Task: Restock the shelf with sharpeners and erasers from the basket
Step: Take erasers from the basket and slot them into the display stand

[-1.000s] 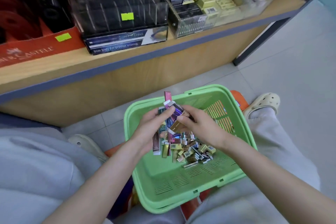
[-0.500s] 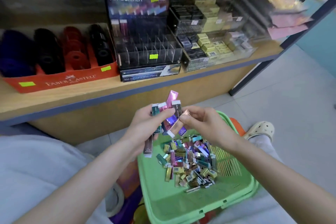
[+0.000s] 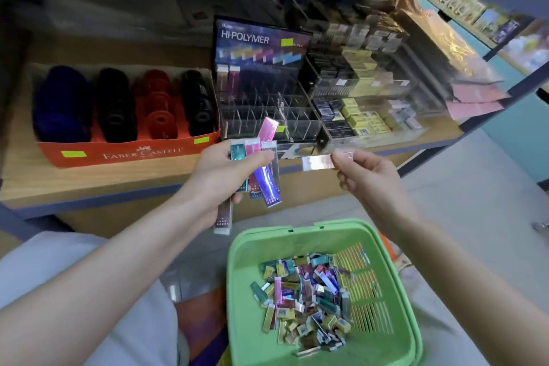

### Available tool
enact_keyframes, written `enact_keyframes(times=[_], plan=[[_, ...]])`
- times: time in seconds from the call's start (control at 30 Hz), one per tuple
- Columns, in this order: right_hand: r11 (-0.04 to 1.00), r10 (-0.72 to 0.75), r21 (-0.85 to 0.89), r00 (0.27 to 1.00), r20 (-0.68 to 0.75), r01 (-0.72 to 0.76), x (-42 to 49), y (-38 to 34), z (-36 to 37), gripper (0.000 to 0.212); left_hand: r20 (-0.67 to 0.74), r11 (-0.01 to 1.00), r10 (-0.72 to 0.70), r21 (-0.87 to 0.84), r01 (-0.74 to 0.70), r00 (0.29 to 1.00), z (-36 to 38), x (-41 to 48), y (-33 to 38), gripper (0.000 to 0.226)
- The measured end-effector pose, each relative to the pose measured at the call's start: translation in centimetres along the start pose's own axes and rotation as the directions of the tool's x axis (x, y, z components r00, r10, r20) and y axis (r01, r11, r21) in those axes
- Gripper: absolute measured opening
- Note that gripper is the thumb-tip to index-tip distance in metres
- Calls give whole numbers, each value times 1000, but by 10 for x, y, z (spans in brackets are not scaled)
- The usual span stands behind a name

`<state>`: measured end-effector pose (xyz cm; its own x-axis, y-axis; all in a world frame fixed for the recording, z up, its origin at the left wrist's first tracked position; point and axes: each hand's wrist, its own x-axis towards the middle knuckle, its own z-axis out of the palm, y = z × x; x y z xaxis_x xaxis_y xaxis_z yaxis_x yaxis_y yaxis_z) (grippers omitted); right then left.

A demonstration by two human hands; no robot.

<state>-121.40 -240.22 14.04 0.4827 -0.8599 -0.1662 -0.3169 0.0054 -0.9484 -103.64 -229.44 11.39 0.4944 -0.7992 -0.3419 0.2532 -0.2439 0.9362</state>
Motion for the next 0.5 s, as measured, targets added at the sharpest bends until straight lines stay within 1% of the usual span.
enact_keyframes(times=[0.03,0.1,0.13,0.2,0.23,0.3,0.33,0.37,0.43,0.5], plan=[[995,52,90,999,-11,-50,9,-4,2,23,-15,1000,9,-11,-9,1000,-4,3,1,8],[960,147,236,989,24,-148,26,-16,12,11,-37,999,8,-42,-10,999,-10,8,2,7],[950,172,257,984,41,-177,35,-21,20,10,-45,998,0,-58,-3,999,-14,9,2,7],[955,193,223,980,38,-197,54,-28,38,5,-61,996,-16,-91,11,998,-20,12,1,8],[955,191,222,980,46,-197,61,-33,49,4,-73,994,-18,-109,10,997,-23,13,1,8],[945,181,263,981,68,-193,76,-40,69,23,-96,990,-12,-140,-1,995,-28,15,1,7],[955,161,243,985,66,-172,82,-43,77,31,-107,988,-9,-155,-8,994,-31,16,2,7],[973,128,185,990,52,-136,88,-46,84,35,-116,986,-7,-169,-12,993,-34,17,3,6],[998,25,54,1000,14,-26,99,-50,94,37,-127,981,-12,-196,-13,992,-40,18,5,5],[998,-55,5,998,-8,55,109,-56,102,36,-139,977,-17,-213,-13,990,-45,20,6,5]])
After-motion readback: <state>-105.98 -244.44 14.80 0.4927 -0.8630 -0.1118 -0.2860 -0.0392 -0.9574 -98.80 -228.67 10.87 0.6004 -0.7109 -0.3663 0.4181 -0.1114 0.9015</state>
